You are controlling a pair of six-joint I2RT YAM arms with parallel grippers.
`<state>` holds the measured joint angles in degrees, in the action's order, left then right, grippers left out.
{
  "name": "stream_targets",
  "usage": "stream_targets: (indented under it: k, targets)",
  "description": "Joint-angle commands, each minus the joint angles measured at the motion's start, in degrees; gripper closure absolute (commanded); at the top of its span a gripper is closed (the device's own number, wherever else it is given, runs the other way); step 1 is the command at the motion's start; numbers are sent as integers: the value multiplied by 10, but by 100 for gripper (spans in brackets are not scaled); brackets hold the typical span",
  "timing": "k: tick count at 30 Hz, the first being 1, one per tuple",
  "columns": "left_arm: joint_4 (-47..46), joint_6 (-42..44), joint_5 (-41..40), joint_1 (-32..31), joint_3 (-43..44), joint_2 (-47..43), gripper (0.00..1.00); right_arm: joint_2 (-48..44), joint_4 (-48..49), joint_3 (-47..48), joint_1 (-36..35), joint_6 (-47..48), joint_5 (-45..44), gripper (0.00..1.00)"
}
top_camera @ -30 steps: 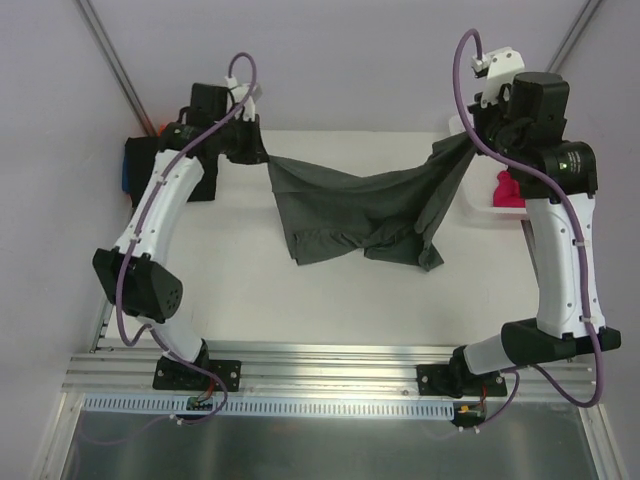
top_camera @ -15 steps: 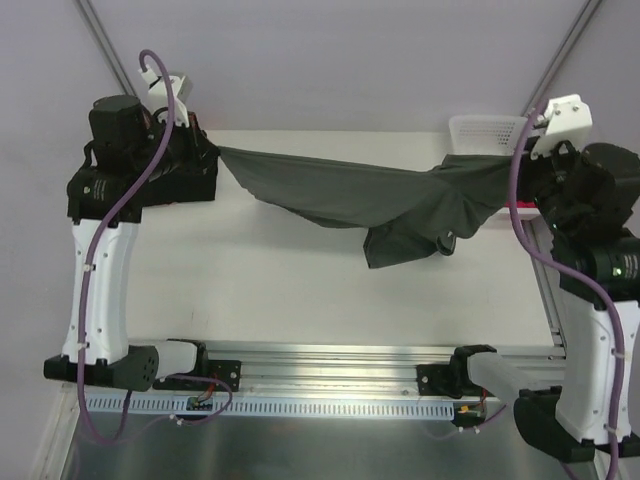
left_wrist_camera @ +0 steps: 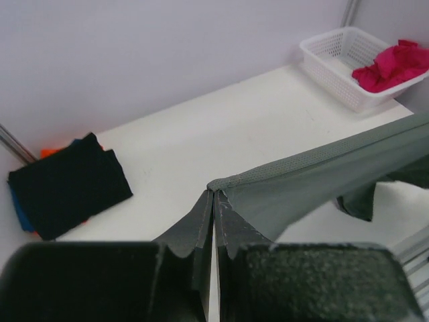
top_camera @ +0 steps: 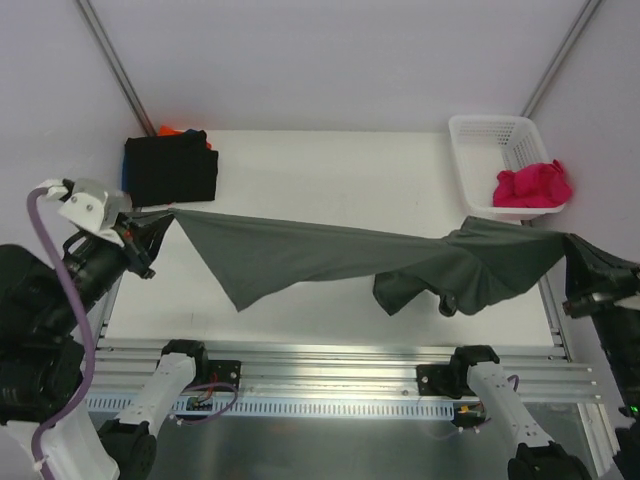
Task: Fold and stack the t-shirts
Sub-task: Flatten the tshirt out
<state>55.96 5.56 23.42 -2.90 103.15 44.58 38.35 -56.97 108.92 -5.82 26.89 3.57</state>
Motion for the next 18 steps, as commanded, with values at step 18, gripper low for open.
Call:
stream_targets:
  k: [18]
  targets:
    - [-100, 100, -106, 11, 39, 156, 100, 100, 157, -42, 14, 11, -12, 99]
